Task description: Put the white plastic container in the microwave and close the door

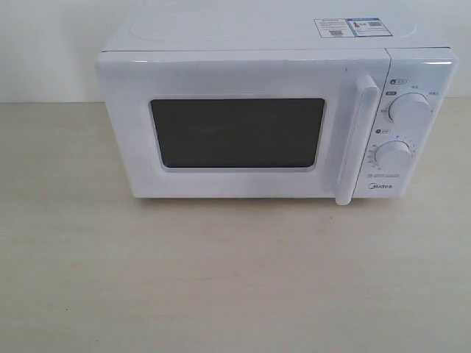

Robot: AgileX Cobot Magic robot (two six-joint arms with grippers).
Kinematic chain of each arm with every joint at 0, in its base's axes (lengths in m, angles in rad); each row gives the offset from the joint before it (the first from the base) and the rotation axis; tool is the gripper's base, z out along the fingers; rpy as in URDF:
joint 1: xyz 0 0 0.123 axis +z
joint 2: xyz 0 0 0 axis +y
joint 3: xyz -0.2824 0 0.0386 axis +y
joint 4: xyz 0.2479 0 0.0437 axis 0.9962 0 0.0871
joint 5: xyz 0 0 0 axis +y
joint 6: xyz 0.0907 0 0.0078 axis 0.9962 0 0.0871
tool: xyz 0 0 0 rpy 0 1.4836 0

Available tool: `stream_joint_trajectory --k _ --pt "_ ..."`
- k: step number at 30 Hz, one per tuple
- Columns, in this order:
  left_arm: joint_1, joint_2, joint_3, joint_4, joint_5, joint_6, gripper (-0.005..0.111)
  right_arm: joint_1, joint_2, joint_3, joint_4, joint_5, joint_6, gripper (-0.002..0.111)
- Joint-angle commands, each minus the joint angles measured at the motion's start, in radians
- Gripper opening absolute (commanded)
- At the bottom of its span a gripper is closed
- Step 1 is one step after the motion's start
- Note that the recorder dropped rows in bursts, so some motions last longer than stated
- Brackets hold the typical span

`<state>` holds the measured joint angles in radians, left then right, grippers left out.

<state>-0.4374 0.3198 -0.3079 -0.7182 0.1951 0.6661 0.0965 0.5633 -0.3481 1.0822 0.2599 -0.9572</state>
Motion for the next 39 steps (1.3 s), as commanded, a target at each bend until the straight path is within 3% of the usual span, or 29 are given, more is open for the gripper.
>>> stream_joint_trajectory --k 1,3,10,13,20,30,39 --pt "-0.004 -0.004 0.003 0.003 -0.012 -0.004 0.004 -0.007 -0.005 0.003 0.003 -0.010 -0.005 0.000" --pt "-0.004 -0.004 0.003 0.003 -0.012 -0.004 0.004 -0.007 -0.020 0.003 -0.080 0.001 0.066 0.000" --pt "-0.004 -0.004 0.003 0.003 -0.012 -0.004 0.004 -0.007 -0.118 0.024 -0.872 0.002 0.900 0.000" --pt "-0.004 -0.004 0.003 0.003 -0.012 -0.004 0.004 -0.007 -0.175 0.063 -1.025 -0.034 1.068 0.000" --pt "-0.004 -0.004 0.003 0.003 -0.012 -0.004 0.004 -0.007 -0.342 0.195 -1.047 -0.173 0.980 0.000" --pt "-0.004 -0.004 0.003 0.003 -0.012 -0.004 0.004 -0.007 -0.542 0.341 -1.049 -0.171 0.948 0.000" --pt "-0.004 -0.004 0.003 0.001 -0.012 -0.004 0.004 -0.007 -0.563 0.348 -1.050 -0.025 0.931 0.000"
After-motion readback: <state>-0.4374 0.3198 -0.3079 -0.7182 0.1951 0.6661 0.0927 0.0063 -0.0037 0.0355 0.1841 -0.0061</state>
